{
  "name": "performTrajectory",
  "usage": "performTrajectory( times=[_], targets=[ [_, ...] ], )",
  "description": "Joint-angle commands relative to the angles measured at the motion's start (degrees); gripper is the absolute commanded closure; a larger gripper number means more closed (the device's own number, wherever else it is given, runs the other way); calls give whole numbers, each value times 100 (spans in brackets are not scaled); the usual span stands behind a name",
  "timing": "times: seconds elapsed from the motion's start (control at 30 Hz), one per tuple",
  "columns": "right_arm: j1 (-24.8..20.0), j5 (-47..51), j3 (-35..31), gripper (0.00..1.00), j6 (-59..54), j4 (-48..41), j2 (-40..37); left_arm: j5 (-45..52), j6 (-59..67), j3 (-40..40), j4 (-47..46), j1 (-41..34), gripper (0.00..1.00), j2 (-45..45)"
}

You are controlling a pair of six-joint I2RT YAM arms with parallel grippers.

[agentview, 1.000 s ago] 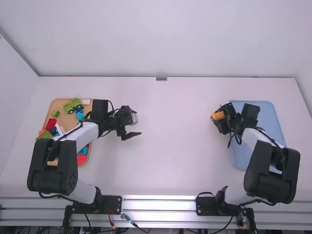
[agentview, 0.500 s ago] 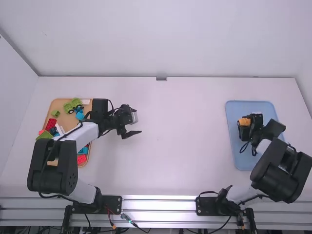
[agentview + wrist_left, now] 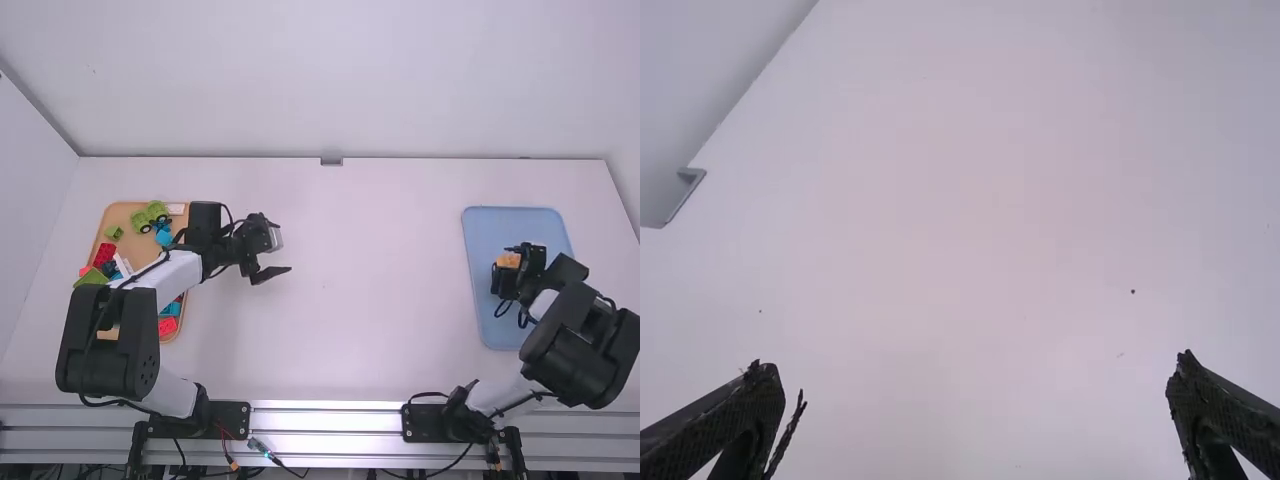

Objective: Assemble lego blocks to make yellow taxi

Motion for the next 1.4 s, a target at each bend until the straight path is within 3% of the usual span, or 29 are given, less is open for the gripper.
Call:
performTrajectory(
  times=[0.0,0.13,0.23,0.3,0.47,0.63,0.83,0.9,1.1,1.2,1.37],
  targets=[
    [2,15,-9,1,24,-7,2,122,-170,48,-11,-7,1,-118],
    [2,15,57,1,474,-98,-44,125,-289,48,-4,-9,1,-118],
    [4,20,286,1,531,-828,-302,107,-511,48,92,-7,1,-118],
    [33,-4,577,1,496,-1622,-660,-24,-1250,50,444,-4,1,-118],
    [326,101,935,1,758,-2527,-1331,-730,-2933,50,1139,-11,1,-133],
    [1016,778,1016,1,1086,-2804,-2140,-1545,-3991,50,1073,-15,1,-527],
    [2074,1572,1016,1,1379,-3224,-3080,-3287,-5176,50,352,-33,1,-1497],
    [2608,1773,1016,1,1377,-3432,-3434,-3941,-5569,48,-122,-46,1,-2081],
    [3477,2052,1012,1,1471,-3650,-3939,-4819,-6800,48,-662,-70,1,-2957],
    [3711,2089,983,2,1546,-3626,-4079,-4970,-6640,19,-859,-41,2,-3213],
    [3675,1962,682,7,1847,-3325,-4380,-4880,-6341,-279,-560,27,7,-3512]
  ],
)
